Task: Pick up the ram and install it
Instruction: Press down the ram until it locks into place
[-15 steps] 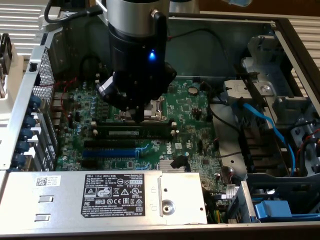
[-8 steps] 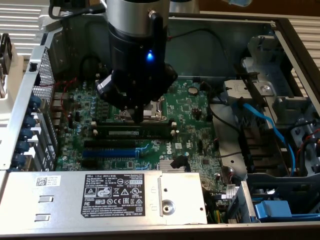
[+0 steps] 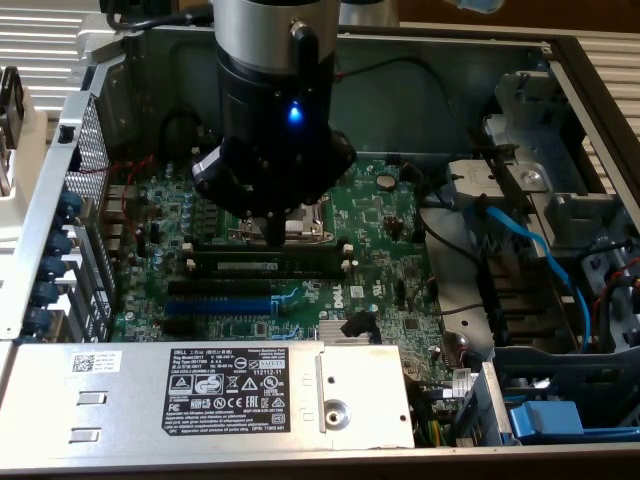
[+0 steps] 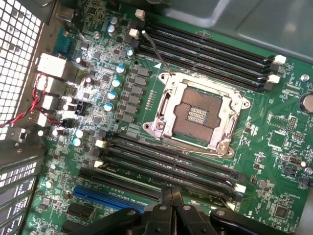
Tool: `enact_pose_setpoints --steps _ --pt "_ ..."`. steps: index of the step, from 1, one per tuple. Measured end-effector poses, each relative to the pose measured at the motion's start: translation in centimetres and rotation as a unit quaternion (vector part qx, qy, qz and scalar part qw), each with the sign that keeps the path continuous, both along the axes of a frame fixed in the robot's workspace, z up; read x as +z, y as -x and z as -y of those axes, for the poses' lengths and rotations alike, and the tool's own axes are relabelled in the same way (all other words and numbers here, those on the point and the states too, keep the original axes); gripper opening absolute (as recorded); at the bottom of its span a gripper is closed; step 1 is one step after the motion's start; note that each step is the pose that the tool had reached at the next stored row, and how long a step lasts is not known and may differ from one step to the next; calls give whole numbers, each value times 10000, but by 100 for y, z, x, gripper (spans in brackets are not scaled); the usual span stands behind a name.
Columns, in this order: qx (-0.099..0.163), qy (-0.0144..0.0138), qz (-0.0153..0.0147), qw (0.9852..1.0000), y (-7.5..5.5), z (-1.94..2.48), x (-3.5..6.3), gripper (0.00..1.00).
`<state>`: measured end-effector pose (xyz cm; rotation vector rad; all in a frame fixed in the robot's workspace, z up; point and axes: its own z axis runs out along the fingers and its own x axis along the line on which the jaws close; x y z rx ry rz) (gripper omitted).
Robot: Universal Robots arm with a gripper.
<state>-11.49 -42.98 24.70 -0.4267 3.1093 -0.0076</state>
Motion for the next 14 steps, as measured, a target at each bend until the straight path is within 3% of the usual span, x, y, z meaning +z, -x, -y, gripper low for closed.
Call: enact_pose_setpoints --steps 14 --pt "-644 0 -18 9979 0 0 1 10"
